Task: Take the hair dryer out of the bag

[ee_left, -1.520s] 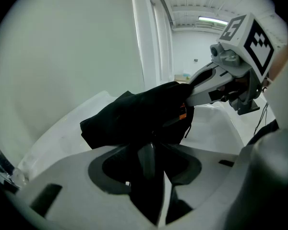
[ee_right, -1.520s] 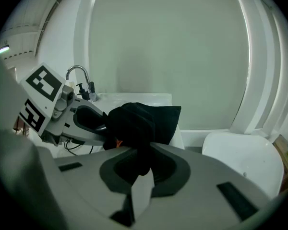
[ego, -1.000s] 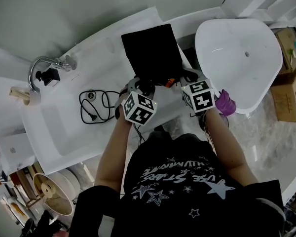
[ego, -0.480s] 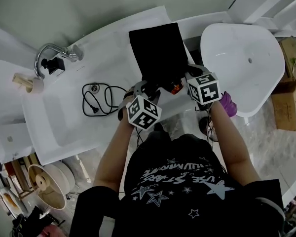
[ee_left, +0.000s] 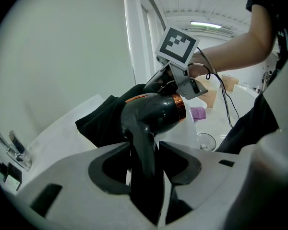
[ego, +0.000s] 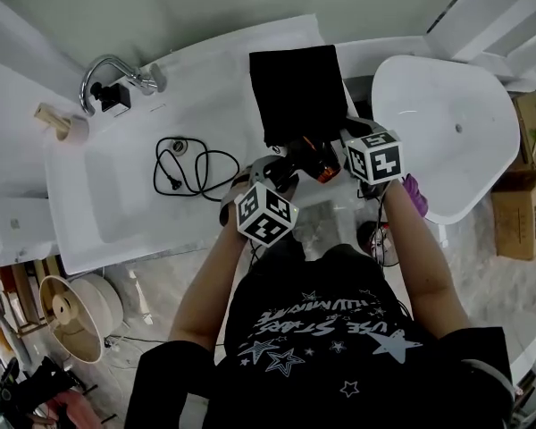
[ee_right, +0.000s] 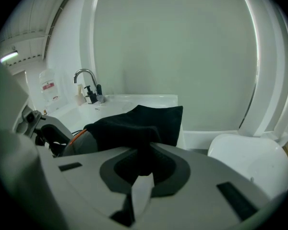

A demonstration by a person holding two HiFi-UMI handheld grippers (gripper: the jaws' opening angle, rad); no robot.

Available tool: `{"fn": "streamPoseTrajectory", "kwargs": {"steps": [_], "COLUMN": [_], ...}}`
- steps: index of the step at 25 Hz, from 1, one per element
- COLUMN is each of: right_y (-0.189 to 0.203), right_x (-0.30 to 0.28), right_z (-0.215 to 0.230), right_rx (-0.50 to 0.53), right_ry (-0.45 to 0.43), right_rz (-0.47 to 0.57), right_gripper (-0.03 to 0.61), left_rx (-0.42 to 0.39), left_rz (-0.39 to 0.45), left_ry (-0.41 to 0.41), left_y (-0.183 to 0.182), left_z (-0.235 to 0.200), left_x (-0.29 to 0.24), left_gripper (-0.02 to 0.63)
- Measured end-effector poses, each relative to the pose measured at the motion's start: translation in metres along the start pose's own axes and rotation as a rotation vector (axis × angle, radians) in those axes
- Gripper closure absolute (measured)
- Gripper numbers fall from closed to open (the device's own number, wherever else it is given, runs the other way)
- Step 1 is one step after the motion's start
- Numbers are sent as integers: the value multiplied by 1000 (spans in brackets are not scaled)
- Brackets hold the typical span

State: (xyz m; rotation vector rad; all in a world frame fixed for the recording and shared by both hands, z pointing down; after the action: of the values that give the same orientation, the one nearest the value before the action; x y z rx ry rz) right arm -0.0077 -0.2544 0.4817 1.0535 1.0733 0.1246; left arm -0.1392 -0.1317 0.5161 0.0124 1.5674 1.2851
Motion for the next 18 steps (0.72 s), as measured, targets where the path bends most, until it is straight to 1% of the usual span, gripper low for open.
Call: {"fn": "streamPoseTrajectory", "kwargs": {"steps": [8, 12, 18], "right_y": [5, 6, 4], "right_x": [6, 8, 7], "right_z": [2, 6, 12], "right_rx": [-24, -19, -41], "right_ry": [-57, -83, -108], "right_rz": [18, 29, 36], "right_gripper": [555, 555, 555], "left_rx": [15, 22, 27], "left_rz": [18, 29, 43], "left_ry": [-30, -49, -69], "left_y": [1, -2, -12], "left_z": [23, 41, 72], "left_x": [18, 25, 31], "left_gripper": [419, 420, 420]}}
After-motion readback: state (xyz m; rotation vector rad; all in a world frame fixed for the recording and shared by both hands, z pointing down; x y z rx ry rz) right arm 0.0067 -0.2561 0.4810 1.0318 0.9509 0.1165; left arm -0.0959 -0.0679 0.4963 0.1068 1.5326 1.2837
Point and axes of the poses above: the fingertips, and each gripper's own axes: x backward along the fingers, z to its right, y out of its underside, the point moved 5 cm from there along x, backward along the fingers, and after that the axes turned 2 degrees about -x, right-handed, at the moved point
